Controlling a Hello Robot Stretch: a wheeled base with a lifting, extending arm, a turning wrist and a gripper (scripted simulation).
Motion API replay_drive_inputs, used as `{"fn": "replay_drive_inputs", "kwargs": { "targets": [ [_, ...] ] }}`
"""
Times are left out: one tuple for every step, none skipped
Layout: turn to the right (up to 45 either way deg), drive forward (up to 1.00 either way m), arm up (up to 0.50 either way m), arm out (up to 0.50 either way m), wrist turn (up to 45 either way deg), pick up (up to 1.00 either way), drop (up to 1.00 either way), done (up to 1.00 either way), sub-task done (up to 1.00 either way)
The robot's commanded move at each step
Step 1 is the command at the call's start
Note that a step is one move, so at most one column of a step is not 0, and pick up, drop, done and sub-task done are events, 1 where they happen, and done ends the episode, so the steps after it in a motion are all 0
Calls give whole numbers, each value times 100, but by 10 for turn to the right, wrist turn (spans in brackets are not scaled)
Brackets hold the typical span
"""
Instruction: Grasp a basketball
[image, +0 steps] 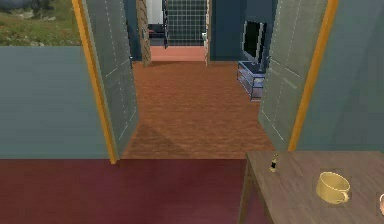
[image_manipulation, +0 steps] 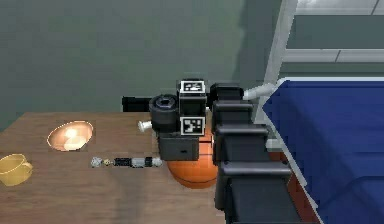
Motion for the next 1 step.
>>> {"fn": "replay_drive_inputs", "kwargs": {
  "targets": [
    [0,0,0,0,90,0,0,0,0]
  ]
}}
